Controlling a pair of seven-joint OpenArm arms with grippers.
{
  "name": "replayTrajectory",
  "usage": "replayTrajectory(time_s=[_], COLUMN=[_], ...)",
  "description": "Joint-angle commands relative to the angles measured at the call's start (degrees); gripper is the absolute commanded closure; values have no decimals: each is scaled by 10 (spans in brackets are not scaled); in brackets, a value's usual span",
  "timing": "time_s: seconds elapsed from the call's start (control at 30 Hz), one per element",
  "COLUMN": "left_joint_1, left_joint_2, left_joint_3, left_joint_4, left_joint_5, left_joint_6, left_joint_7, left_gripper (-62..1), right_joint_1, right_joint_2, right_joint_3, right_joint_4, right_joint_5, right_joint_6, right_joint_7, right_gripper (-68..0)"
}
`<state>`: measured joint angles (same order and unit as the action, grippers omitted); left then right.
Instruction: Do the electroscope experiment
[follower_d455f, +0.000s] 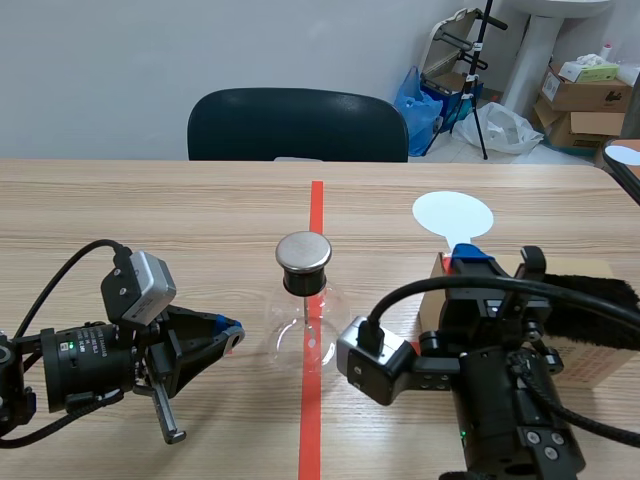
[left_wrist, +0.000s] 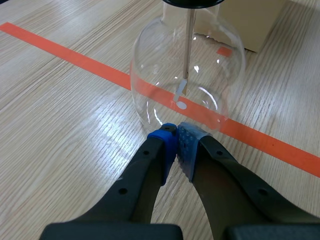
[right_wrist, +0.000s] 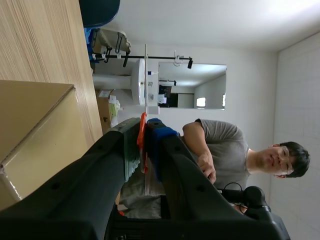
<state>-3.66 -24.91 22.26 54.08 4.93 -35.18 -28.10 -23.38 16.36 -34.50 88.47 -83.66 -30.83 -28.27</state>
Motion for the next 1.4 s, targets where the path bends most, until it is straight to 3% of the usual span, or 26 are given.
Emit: replayTrajectory(time_s=[0.0, 0.37, 0.5, 1.03, 1.37], left_joint_1=[-3, -3, -3, -3, -3], left_joint_2=[2, 3, 3, 3, 3], left_joint_3=[-3, -3, -3, -3, -3], left_joint_4=[3, 3, 3, 3, 3], left_joint_5=[-8, -8, -8, -8, -8], left_joint_6=[-2, -2, -2, -2, -2], left_joint_7=[-9, -8, -8, -9, -9], left_gripper=[-32, -32, -32, -32, -32], right_joint_1=[7, 7, 7, 7, 7], right_joint_2=[3, 3, 3, 3, 3], right_joint_3=[4, 4, 4, 4, 4], right_joint_4=[11, 11, 11, 11, 11], right_joint_5=[0, 0, 0, 0, 0], right_joint_6=[-8, -8, -8, -8, -8], right_joint_7=[-7, -13, 7, 233, 308], right_gripper=[-10, -10, -10, -10, -10])
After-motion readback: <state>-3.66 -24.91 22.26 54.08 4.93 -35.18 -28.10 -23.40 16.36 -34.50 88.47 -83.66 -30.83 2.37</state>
